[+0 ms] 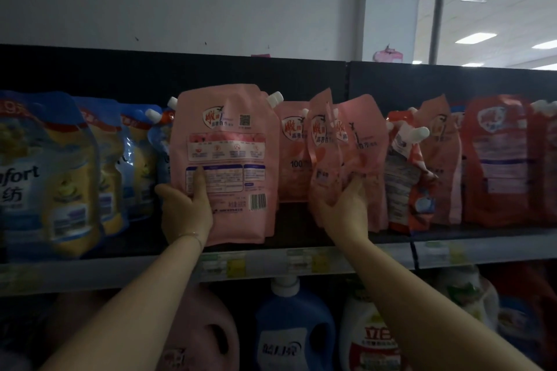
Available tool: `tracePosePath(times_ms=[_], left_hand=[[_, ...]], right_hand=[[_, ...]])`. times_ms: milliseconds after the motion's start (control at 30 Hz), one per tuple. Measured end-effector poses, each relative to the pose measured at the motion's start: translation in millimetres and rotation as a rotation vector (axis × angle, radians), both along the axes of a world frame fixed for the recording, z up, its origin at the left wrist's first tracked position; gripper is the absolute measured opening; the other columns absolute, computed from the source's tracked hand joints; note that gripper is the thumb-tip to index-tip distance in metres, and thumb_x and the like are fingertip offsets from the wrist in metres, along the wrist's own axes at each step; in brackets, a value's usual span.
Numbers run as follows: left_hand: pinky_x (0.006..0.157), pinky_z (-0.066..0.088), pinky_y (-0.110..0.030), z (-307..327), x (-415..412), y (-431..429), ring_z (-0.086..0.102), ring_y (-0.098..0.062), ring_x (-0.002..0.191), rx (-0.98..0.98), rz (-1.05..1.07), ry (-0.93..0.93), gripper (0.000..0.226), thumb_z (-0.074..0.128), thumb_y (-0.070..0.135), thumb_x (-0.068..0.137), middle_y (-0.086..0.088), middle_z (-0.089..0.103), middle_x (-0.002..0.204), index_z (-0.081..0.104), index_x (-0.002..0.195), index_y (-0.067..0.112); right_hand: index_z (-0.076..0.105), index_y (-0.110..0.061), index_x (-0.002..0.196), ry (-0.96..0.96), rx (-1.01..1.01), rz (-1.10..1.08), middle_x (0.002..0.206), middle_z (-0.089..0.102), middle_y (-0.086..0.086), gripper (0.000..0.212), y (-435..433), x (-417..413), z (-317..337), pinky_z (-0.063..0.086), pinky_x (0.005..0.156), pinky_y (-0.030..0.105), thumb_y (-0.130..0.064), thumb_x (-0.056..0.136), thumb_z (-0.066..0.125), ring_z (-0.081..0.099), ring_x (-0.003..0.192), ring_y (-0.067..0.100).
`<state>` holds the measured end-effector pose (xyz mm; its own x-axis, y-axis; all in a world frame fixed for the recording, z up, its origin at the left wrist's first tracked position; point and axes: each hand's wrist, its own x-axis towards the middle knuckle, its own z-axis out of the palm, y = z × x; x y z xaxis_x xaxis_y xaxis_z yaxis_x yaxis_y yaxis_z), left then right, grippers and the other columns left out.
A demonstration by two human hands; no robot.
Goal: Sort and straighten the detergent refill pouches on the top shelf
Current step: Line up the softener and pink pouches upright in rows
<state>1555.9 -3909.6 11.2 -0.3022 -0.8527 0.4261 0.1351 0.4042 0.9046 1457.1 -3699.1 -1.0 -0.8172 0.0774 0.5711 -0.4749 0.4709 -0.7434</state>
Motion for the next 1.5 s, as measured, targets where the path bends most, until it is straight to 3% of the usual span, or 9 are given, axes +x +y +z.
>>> tracePosePath(times_ms=[200, 367, 533, 767, 900, 1067, 1200, 1300, 1500], left_hand=[[0.079, 0.034, -0.033, 0.2, 0.0, -0.6, 0.056, -0.036, 0.110, 0.026, -0.021, 0.023, 0.062, 0.046, 0.057, 0.092, -0.016, 0.054, 0.130, 0.035, 0.124, 0.006], [0.079, 0.038, -0.032, -3.6, 0.9, -1.8, 0.058, -0.033, 0.107, 0.048, -0.030, 0.097, 0.053, 0.051, 0.055, 0.091, -0.013, 0.057, 0.124, 0.038, 0.116, 0.010], [0.079, 0.039, -0.032, -3.8, -1.3, -2.1, 0.059, -0.030, 0.102, 0.049, -0.031, 0.115, 0.052, 0.051, 0.056, 0.090, -0.010, 0.059, 0.120, 0.038, 0.114, 0.012], [0.077, 0.037, -0.032, -4.1, -2.8, -3.4, 0.051, -0.020, 0.087, 0.050, -0.030, 0.129, 0.054, 0.050, 0.055, 0.091, -0.006, 0.056, 0.114, 0.038, 0.117, 0.009], [0.078, 0.036, -0.032, -4.3, -2.7, -2.6, 0.056, -0.027, 0.097, 0.035, -0.038, 0.133, 0.054, 0.051, 0.051, 0.092, -0.010, 0.057, 0.120, 0.038, 0.123, 0.008], [0.079, 0.036, -0.031, -4.0, -2.6, -2.6, 0.057, -0.031, 0.106, 0.013, -0.046, 0.157, 0.054, 0.051, 0.049, 0.093, -0.013, 0.058, 0.124, 0.039, 0.125, 0.007], [0.080, 0.037, -0.031, -6.5, -4.5, -4.8, 0.057, -0.026, 0.101, 0.002, -0.060, 0.189, 0.053, 0.052, 0.050, 0.092, -0.008, 0.058, 0.118, 0.039, 0.125, 0.010], [0.079, 0.038, -0.032, -8.2, -6.6, -8.0, 0.052, -0.019, 0.090, 0.015, -0.065, 0.190, 0.055, 0.052, 0.051, 0.091, -0.001, 0.053, 0.107, 0.040, 0.122, 0.008], [0.079, 0.037, -0.029, -4.5, -3.3, -3.9, 0.051, -0.015, 0.088, -0.020, -0.083, 0.237, 0.033, 0.055, 0.040, 0.093, 0.002, 0.053, 0.104, 0.036, 0.111, 0.020]], right_hand=[[0.031, -0.005, 0.140, -0.188, -0.008, 0.045, 0.138, 0.043, 0.017, 0.087, -8.6, -15.1, 18.7, 0.042, 0.100, 0.040, -0.038, 0.075, 0.078, 0.044, 0.125, 0.037], [0.050, -0.004, 0.125, -0.268, -0.037, -0.010, 0.125, 0.058, 0.019, 0.043, -14.2, -21.4, 28.8, 0.044, 0.088, 0.032, -0.021, 0.088, 0.063, 0.055, 0.114, 0.036], [0.060, 0.004, 0.112, -0.313, -0.006, 0.017, 0.115, 0.062, 0.021, 0.032, -11.7, -36.2, 31.9, 0.045, 0.082, 0.030, -0.016, 0.087, 0.065, 0.058, 0.109, 0.037], [0.065, -0.001, 0.105, -0.415, -0.319, 0.476, 0.112, 0.067, 0.020, 0.038, -19.1, -59.4, 27.3, 0.055, 0.081, 0.042, 0.011, 0.070, 0.075, 0.065, 0.095, 0.032], [0.061, 0.000, 0.113, -0.511, -0.333, 0.520, 0.119, 0.064, 0.018, 0.041, -14.1, -79.4, 33.4, 0.052, 0.085, 0.040, 0.014, 0.075, 0.068, 0.063, 0.097, 0.030], [0.034, 0.000, 0.137, -0.351, -0.171, 0.021, 0.139, 0.047, 0.014, 0.067, -28.3, -85.0, 41.8, 0.037, 0.107, 0.035, -0.006, 0.081, 0.070, 0.046, 0.127, 0.032], [0.018, -0.010, 0.147, -0.285, -0.267, -0.002, 0.146, 0.036, 0.016, 0.062, -41.0, -82.0, 36.9, 0.032, 0.106, 0.033, -0.009, 0.094, 0.050, 0.040, 0.130, 0.031], [0.005, -0.017, 0.152, -0.267, -0.304, -0.009, 0.146, 0.035, 0.015, 0.083, -49.6, -84.3, 34.4, 0.032, 0.107, 0.035, -0.013, 0.088, 0.058, 0.039, 0.131, 0.032], [-0.006, -0.023, 0.153, -0.532, -0.476, -0.127, 0.159, 0.006, 0.013, 0.106, -76.0, -95.6, 56.2, 0.006, 0.116, 0.046, -0.080, 0.078, 0.042, 0.012, 0.144, 0.033]])
